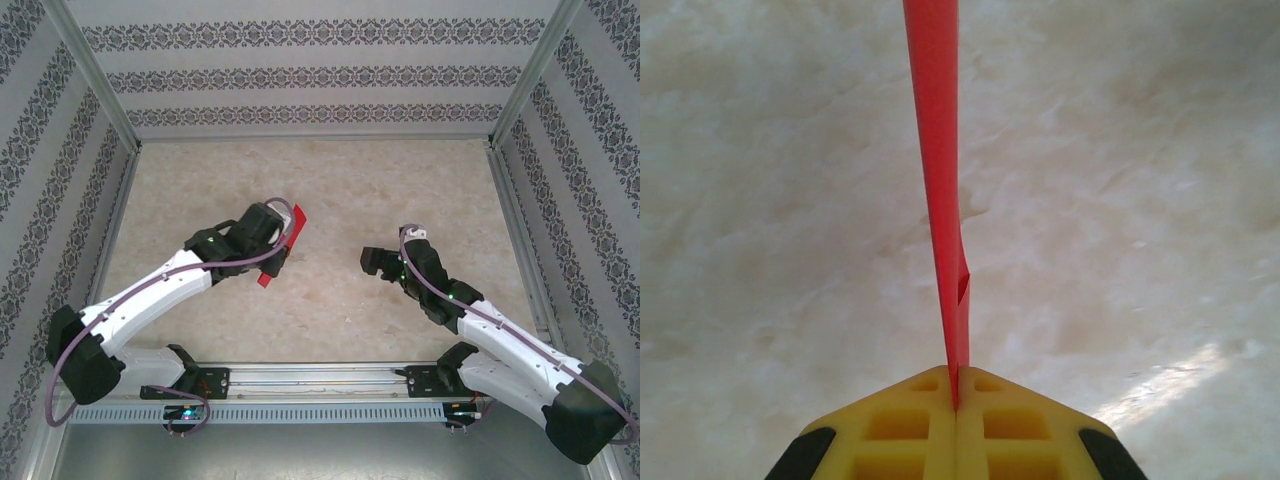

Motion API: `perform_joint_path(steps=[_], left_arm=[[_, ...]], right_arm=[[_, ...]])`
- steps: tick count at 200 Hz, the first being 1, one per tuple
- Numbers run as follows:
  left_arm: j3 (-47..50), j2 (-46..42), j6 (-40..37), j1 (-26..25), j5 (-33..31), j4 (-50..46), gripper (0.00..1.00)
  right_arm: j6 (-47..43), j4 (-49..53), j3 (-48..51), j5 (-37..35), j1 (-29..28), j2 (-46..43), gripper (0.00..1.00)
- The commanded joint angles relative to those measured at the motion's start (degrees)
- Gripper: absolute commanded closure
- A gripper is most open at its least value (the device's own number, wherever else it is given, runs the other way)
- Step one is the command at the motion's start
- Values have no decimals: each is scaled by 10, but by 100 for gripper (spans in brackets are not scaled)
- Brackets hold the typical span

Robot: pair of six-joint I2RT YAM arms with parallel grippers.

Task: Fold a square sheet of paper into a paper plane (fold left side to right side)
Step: Turn over the paper at the center of the table.

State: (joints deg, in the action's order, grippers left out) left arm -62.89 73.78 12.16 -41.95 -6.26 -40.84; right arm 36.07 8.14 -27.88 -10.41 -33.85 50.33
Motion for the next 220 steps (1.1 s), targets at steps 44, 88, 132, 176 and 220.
perform_joint_path(steps=[44, 88, 132, 176, 220], left_arm=[[-4, 79, 65, -102, -242, -89, 100], [5, 154, 133, -128, -293, -108, 100], [23, 184, 171, -130, -173, -10, 98], [41, 179, 189, -113, -62, 80, 84], [52, 183, 204, -88, 25, 143, 69]], right_arm=[[47, 62, 28, -82, 31, -70, 2], [54, 67, 33, -66, 49, -78, 2], [59, 58, 41, -54, 52, -73, 2], [71, 47, 46, -25, 54, -64, 2], [86, 25, 54, 18, 59, -49, 2]])
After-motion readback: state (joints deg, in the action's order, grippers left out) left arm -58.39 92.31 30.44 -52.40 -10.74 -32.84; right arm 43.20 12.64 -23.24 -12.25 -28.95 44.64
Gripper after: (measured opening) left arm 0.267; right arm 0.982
